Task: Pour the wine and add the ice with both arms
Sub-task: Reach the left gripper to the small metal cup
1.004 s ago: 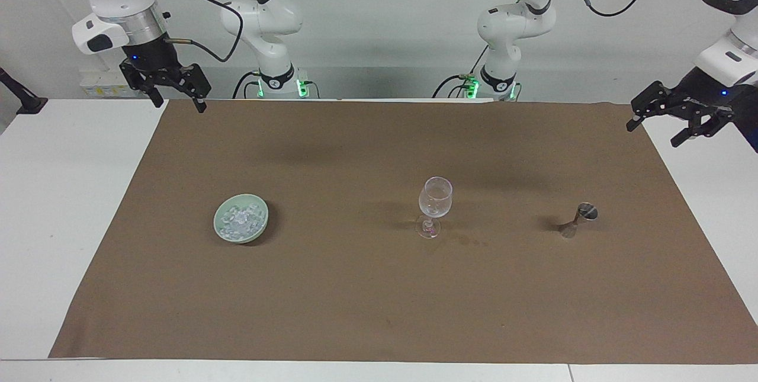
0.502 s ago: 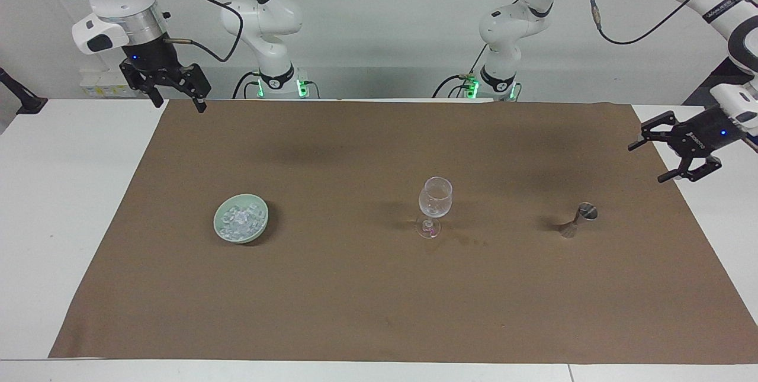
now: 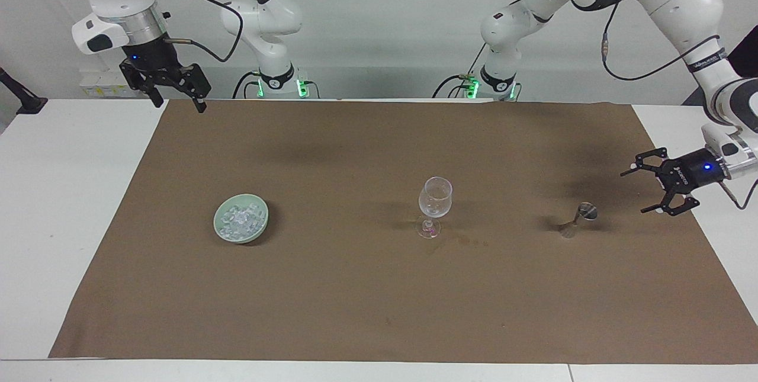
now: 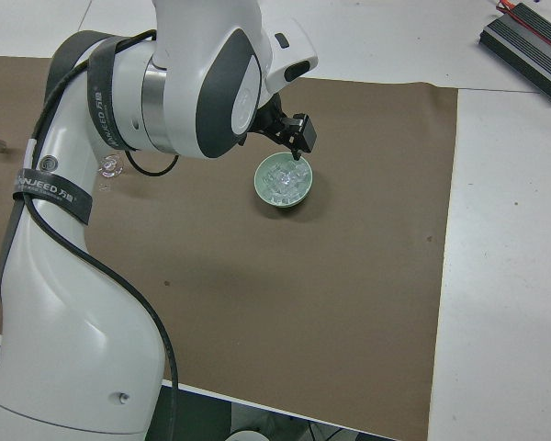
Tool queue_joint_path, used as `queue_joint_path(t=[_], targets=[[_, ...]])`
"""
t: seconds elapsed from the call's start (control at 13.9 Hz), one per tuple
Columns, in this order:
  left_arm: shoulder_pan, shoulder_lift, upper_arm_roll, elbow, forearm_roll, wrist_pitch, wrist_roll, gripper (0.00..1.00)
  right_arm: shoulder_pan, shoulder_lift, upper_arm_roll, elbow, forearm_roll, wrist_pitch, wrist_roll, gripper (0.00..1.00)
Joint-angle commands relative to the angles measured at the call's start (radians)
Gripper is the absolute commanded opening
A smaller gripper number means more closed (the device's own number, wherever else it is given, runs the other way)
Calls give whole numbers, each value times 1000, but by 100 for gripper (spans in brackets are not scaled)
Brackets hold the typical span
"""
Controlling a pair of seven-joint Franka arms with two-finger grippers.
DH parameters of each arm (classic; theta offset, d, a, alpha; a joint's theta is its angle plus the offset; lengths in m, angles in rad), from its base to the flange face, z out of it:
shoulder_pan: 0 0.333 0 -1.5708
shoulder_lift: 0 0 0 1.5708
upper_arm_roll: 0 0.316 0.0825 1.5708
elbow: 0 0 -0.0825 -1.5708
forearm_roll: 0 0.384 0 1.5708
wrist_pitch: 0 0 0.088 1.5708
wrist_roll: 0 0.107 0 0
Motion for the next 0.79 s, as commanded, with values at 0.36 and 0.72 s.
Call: queue_joint_path(t=[0.36,0.72], targets=[[98,194,-86,-4,-181,-62,266,100,-15,4,8,2,21,6,-20,100],[121,275,-138,-7,-266,-65,352,100,-15,4,7,2,21,6,-20,100]])
